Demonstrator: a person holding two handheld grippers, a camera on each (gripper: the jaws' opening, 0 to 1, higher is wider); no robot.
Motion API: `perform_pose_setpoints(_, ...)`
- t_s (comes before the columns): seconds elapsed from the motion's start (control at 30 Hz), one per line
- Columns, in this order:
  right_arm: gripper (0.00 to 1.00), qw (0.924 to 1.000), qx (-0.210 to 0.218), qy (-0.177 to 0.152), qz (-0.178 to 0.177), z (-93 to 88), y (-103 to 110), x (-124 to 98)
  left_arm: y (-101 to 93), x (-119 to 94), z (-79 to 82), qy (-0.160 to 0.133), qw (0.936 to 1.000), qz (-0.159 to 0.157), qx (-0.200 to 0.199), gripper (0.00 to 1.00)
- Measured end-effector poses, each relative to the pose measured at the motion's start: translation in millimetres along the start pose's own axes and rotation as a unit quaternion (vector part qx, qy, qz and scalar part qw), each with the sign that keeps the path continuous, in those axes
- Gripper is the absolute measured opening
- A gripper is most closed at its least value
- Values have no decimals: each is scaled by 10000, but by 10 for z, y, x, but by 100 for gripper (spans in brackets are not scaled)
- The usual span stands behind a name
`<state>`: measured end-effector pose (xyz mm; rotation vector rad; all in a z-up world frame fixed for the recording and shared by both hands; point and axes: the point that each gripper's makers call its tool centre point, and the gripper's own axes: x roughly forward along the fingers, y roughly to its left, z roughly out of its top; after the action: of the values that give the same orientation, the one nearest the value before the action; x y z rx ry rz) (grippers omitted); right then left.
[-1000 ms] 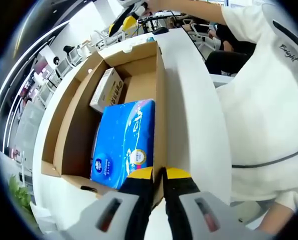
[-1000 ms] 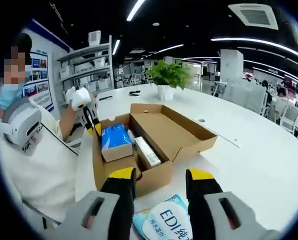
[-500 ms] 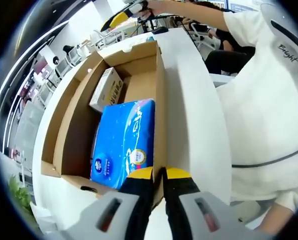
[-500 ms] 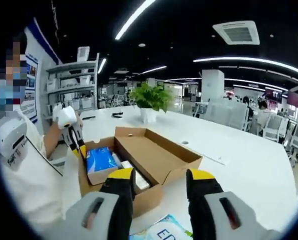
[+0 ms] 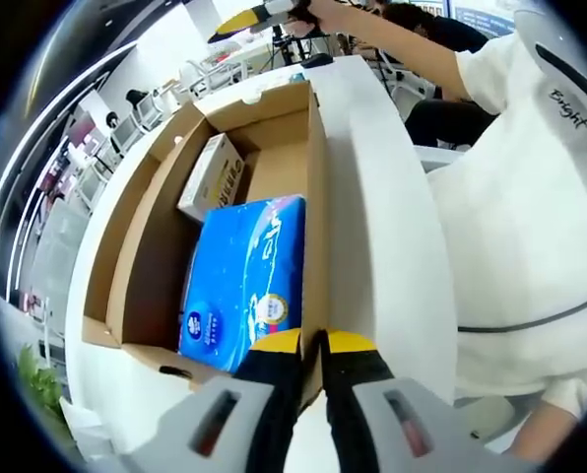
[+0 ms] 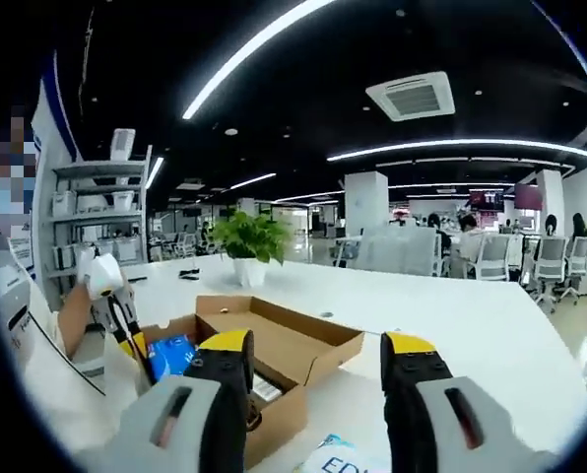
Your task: Operate the shoe box by opening the lid, removing the specified soft item, and placing it in the target area until the item is outside and the box remains undamaged.
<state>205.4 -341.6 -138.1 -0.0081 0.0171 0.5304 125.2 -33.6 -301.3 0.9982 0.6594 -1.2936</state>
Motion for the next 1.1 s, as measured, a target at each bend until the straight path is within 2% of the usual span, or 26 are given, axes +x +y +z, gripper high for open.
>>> perform_pose_setpoints(0.07,51,10000,21,25,-76,10,-4,-54,-2,0,1,1,10000,13,7,6)
perform_pose_setpoints(0.13,39,9998,-35,-89,-182,70,-1,-128,-6,1,2,16,10000,48,22,7)
perform_pose_setpoints(0.17,38,9998,-65,-84,-181,79,9,-139,-6,1,2,14,10000,58,28,7)
perform_pose_setpoints(0.23,43,9991,-144,-157,-375,135,-20,-146,-2,1,1,13,10000,62,24,7)
perform_pose_setpoints(0.37,44,9985,-95,-425,-326,260,52,-129,-1,-1,1,-6,10000,76,28,7)
perform_pose_setpoints(0.47,45,9989,148,-315,-305,244,69,-99,1,-1,1,-18,10000,85,45,7)
perform_pose_setpoints(0.57,49,9988,203,-321,-325,238,100,-67,7,-1,-1,-11,9999,95,56,7)
perform_pose_setpoints(0.7,45,9978,-238,-506,-350,288,202,-39,15,-3,3,-66,9999,118,64,7)
perform_pose_setpoints(0.77,42,9976,-455,-330,-402,210,299,-12,17,-3,3,-78,9999,135,75,7)
perform_pose_setpoints(0.83,42,9972,-465,-307,-494,151,343,8,18,-3,4,-81,9998,148,88,7)
perform_pose_setpoints(0.93,51,9959,-457,-346,-701,3,382,40,22,-7,7,-133,9998,146,88,7)
perform_pose_setpoints(1.0,51,9950,-587,-323,-738,-68,398,65,25,-8,9,-144,9998,130,76,7)
perform_pose_setpoints(1.07,51,9943,-667,-134,-818,-142,377,85,24,-6,10,-144,9998,127,93,7)
perform_pose_setpoints(1.1,50,9939,-853,-83,-690,-168,427,110,24,-5,12,-143,9998,121,89,7)
